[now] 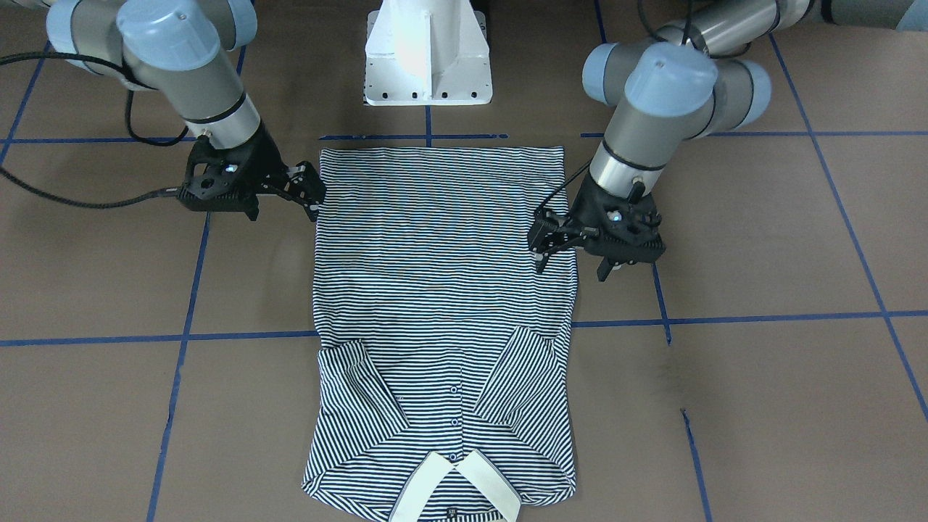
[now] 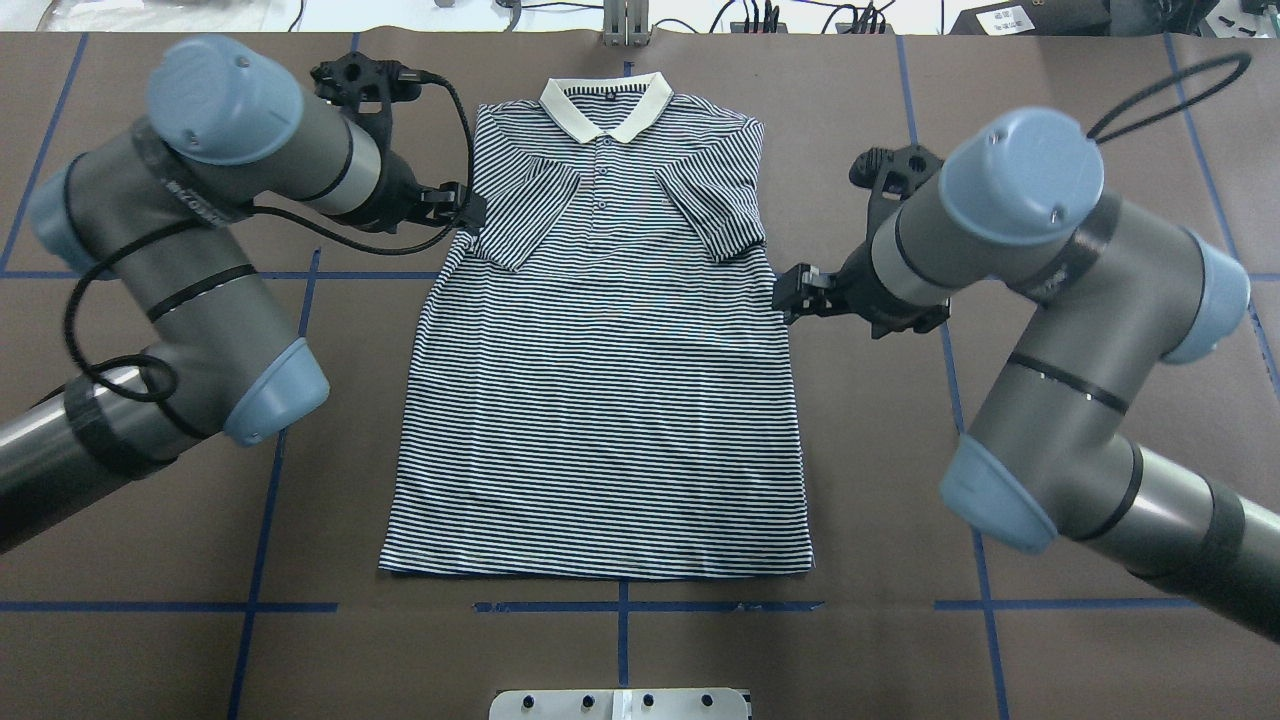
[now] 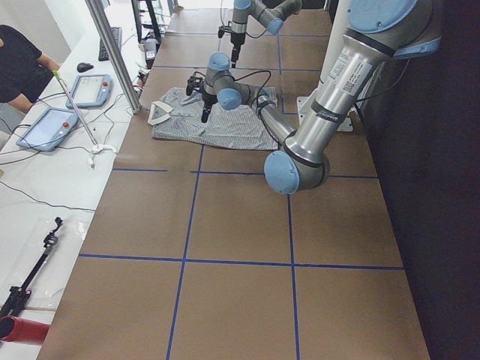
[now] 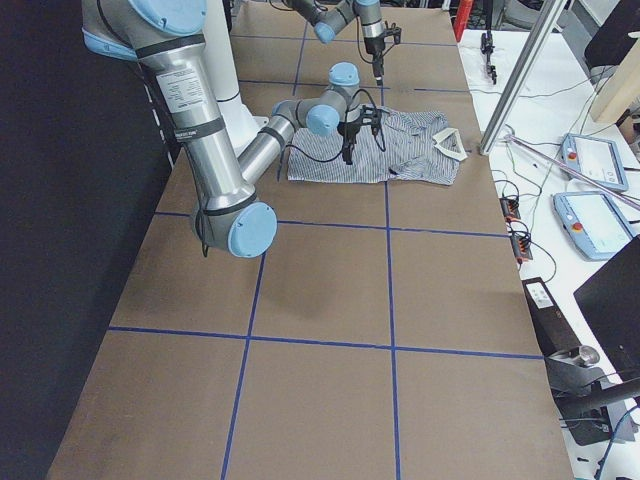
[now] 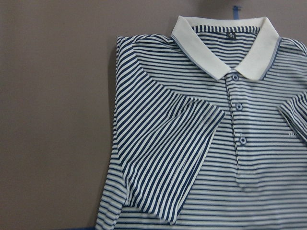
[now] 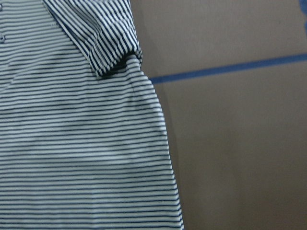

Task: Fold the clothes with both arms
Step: 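Move both grippers to the hem corners nearest the robot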

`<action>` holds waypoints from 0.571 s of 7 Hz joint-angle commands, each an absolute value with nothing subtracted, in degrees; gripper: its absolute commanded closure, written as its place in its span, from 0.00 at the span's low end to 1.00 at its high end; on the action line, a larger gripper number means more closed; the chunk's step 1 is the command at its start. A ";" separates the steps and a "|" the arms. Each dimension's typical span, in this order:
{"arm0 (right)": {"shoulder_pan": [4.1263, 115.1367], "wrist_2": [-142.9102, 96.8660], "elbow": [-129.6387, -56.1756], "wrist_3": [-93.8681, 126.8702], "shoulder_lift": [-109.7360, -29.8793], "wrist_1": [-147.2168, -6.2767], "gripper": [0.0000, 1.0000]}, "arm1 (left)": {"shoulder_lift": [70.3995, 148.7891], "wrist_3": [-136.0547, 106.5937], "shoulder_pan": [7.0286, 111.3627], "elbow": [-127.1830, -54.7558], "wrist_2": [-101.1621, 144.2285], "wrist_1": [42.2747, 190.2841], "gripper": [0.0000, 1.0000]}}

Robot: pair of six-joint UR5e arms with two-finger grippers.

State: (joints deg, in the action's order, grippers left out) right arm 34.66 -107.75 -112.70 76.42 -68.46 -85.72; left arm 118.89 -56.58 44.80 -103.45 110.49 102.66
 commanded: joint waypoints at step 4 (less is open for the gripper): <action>14.52 -91.50 -114.80 89.30 -74.09 -84.64 0.00 | 110.47 -55.55 45.00 -117.69 110.74 98.70 0.00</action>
